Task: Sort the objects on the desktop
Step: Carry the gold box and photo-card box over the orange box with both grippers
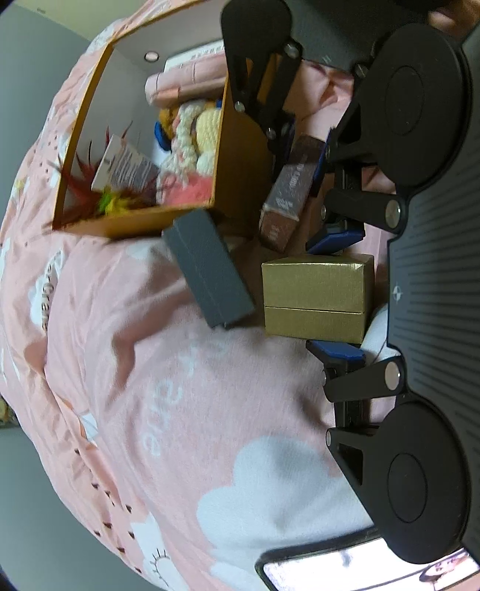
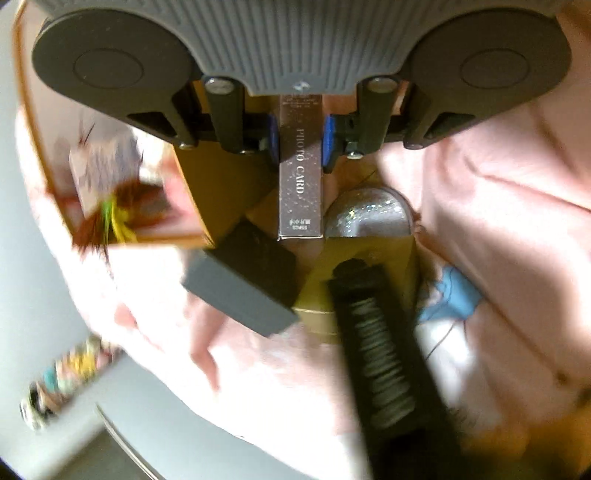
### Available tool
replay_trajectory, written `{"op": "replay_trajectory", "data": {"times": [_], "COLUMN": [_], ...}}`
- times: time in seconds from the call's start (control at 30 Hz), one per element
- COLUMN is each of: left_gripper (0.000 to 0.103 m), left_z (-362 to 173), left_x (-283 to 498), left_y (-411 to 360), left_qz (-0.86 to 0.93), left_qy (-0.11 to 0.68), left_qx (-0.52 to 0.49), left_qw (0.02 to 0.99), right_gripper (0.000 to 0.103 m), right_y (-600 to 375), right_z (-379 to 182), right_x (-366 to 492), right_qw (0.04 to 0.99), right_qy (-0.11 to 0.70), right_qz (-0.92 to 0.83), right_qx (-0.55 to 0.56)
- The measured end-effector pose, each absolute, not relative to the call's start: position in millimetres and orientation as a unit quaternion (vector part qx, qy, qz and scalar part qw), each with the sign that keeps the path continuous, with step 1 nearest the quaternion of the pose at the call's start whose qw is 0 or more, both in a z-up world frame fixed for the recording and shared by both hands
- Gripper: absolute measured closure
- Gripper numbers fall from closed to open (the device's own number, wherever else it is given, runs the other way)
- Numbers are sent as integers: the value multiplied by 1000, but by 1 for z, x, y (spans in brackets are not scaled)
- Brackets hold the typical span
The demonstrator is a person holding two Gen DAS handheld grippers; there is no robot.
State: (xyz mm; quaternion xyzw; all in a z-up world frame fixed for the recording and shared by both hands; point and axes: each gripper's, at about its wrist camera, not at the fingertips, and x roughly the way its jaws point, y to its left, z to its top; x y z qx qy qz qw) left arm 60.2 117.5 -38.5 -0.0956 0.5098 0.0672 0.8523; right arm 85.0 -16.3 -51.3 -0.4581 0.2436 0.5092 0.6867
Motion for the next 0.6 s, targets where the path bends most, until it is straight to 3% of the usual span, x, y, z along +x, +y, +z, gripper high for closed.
{"op": "replay_trajectory", "data": {"times": [0.23,0.6], "left_gripper": [46,46], "left_z": [-27,6], "left_x": [58,57], "left_y": [95,58], "left_qz": [24,-45], "left_qy": [499,475], "left_qx": [-85,-79], "left_qw": [862,875], "right_gripper": [79,79], "right_y": [-51,-136], "right_z": [-14,-1], "right_x": [112,97], "right_qw": [712,768], "right_qy": [387,432], "right_qz": [494,434], "right_qx": [-315,-187]}}
